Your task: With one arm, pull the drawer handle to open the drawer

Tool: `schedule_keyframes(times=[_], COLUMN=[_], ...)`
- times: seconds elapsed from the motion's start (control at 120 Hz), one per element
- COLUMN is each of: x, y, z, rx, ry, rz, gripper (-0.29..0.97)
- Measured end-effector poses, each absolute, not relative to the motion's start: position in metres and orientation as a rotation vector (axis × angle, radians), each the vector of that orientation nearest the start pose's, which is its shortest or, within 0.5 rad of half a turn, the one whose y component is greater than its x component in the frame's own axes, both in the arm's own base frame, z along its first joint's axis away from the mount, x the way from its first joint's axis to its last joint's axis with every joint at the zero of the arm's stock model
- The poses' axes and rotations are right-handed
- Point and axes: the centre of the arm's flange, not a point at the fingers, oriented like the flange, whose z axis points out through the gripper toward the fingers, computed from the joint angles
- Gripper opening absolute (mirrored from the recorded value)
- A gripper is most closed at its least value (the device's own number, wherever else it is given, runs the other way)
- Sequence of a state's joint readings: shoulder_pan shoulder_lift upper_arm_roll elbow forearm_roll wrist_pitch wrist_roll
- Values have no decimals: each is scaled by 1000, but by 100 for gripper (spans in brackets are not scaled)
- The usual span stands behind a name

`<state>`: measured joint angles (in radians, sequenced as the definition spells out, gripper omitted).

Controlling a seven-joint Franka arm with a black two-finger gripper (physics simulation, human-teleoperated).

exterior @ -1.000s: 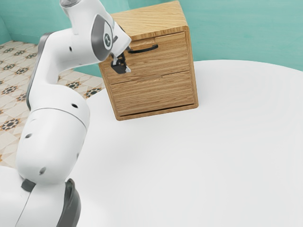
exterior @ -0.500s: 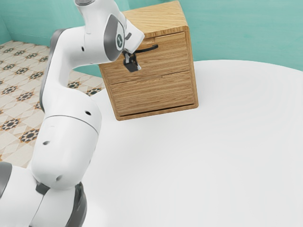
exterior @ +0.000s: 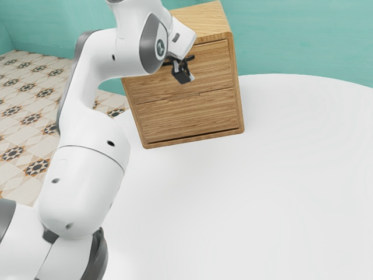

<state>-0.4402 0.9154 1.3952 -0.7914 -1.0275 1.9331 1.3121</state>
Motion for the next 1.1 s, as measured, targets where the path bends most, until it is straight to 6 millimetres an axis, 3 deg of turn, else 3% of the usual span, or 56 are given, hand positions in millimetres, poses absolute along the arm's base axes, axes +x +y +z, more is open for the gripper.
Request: schedule_keyframes(times=[0.4, 1.1], x=[748, 751], y=[110, 112], z=[647, 640], rx=[-2346, -2355], ry=[1072, 1061], rz=[-701, -717], gripper=[60, 60])
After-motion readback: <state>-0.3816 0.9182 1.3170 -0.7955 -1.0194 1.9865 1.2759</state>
